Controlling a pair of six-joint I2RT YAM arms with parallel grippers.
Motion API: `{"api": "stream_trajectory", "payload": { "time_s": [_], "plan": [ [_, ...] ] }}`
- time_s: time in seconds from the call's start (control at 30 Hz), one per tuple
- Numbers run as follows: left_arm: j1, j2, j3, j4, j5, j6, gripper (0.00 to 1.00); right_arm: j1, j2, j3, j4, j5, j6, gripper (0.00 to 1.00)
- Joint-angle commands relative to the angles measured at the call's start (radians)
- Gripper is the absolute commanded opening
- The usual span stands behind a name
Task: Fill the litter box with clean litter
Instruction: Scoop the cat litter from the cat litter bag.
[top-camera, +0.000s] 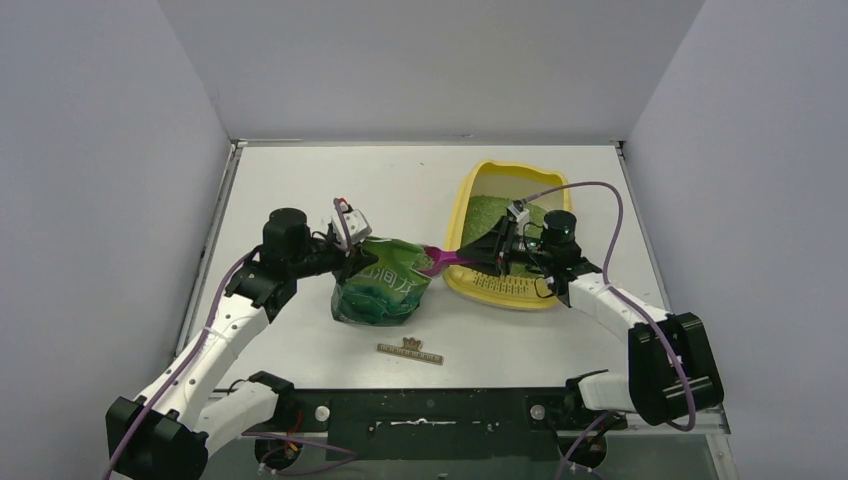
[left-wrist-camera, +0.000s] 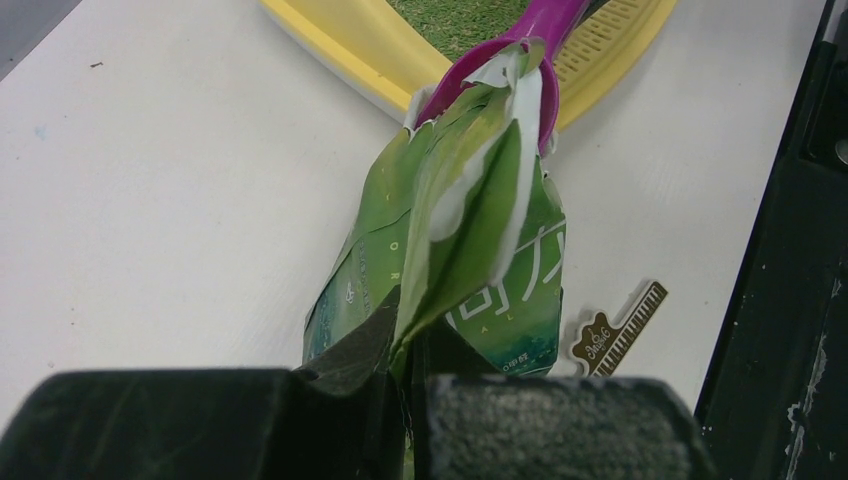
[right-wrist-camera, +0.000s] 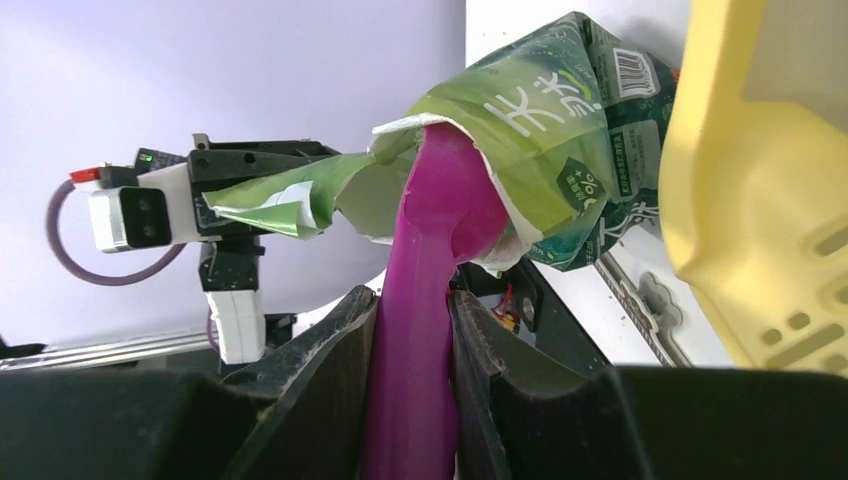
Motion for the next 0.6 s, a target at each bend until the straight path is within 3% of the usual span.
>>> {"api": "stream_trajectory", "payload": {
  "time_s": [0.0,0.3,0.47,0.57],
  "plan": [
    [-0.002,-0.008,0.047,0.005,0.020,0.012,0.00,-0.031,0.005,-0.052,0.382,-0.071,0.218,0.00],
    [-0.002,-0.005,0.047,0.015,0.028,0.009,0.00,0.025,0.193,-0.092,0.804,-0.068,0.444,0.00],
    [-0.001,-0.021,0.043,0.005,0.020,0.012,0.00,-0.040,0.234,-0.170,1.037,-0.084,0.566,0.00],
    [0.000,-0.025,0.036,0.018,0.020,0.012,0.00,-0.019,0.209,-0.163,0.919,-0.046,0.495,0.00]
  ]
}}
